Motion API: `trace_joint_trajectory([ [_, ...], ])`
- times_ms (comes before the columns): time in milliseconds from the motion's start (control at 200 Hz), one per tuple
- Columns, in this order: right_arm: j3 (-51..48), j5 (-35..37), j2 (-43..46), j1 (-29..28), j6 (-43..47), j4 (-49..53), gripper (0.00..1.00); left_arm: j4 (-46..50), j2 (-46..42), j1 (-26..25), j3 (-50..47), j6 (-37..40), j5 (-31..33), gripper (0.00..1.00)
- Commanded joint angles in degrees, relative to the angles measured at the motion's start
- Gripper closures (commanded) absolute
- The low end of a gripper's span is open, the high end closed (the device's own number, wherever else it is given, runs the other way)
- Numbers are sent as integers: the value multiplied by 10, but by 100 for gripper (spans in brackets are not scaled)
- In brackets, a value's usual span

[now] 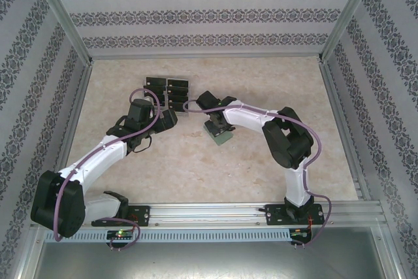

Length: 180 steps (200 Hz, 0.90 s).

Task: Put the credit cards into the card holder
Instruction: Pick up the card holder from the center of the table, then open the button at the center of the table.

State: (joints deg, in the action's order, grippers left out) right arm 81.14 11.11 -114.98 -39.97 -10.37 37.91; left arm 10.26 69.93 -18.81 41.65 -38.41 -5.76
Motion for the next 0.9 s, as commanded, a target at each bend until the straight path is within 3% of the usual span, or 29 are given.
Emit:
trace_joint_trajectory([
  [0, -10, -9, 14, 12, 1, 16, 98, -9, 6, -11, 18, -10, 4, 0],
  [420, -36, -130, 99, 11, -63, -3, 100, -19, 2, -22, 8, -34, -13, 0],
  [894, -130, -253, 139, -22, -205, -122, 100, -109, 23, -93, -59, -92, -8, 0],
])
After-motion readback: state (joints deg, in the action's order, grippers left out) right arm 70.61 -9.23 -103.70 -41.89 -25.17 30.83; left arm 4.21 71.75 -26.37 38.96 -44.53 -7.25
